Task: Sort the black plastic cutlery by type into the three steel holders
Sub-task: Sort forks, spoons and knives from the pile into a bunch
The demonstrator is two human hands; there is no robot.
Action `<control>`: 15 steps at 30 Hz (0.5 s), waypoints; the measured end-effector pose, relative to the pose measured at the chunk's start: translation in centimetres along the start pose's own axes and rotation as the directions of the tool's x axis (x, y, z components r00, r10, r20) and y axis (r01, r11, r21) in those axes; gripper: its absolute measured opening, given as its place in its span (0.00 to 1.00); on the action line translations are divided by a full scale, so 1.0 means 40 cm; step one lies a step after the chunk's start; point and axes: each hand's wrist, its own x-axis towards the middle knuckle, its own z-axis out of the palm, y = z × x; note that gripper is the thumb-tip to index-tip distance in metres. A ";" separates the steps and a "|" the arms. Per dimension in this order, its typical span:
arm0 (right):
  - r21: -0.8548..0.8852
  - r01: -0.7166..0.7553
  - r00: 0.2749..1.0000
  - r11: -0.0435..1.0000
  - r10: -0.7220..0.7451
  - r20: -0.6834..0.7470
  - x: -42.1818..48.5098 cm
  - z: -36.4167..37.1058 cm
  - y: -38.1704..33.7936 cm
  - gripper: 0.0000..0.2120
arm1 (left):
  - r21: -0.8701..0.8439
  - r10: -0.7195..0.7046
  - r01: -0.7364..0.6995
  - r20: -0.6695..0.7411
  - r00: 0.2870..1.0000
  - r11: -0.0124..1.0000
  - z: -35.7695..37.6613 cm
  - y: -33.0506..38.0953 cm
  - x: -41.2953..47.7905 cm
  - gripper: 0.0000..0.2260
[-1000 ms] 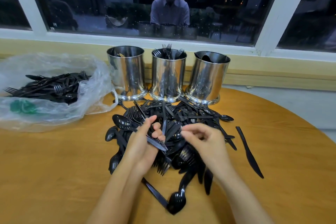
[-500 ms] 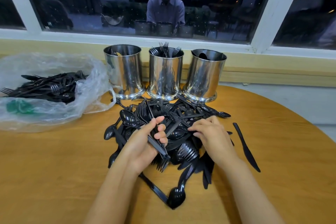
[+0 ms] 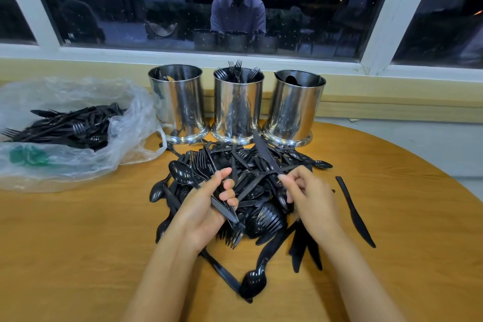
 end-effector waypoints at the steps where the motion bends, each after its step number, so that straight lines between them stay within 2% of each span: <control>1: 0.104 -0.011 1.000 0.995 0.013 -0.021 -0.003 0.002 -0.006 0.12 | 0.004 0.005 -0.005 -0.004 1.000 1.000 0.001 -0.001 0.000 0.10; 4: 0.380 -0.107 0.993 0.919 0.119 -0.008 -0.009 0.003 -0.025 0.07 | 0.036 0.027 -0.026 -0.020 0.999 0.999 0.005 -0.008 -0.001 0.10; 5: 0.471 -0.163 0.986 0.867 0.164 0.038 -0.010 0.003 -0.032 0.05 | 0.049 0.035 -0.033 -0.023 0.999 0.998 0.006 -0.010 -0.003 0.10; 7: 0.586 -0.248 0.968 0.771 0.214 0.128 -0.015 0.000 -0.044 0.06 | 0.073 0.047 -0.045 -0.026 0.999 0.996 0.008 -0.013 -0.006 0.10; 11: 0.624 -0.227 0.974 0.748 0.170 0.150 -0.032 0.013 -0.074 0.05 | 0.089 0.061 -0.058 -0.029 0.998 0.994 0.014 -0.018 -0.008 0.10; 15: 0.534 -0.122 0.992 0.837 0.086 0.092 -0.056 0.053 -0.093 0.04 | 0.085 0.120 -0.114 -0.064 0.991 0.990 0.021 -0.025 -0.014 0.09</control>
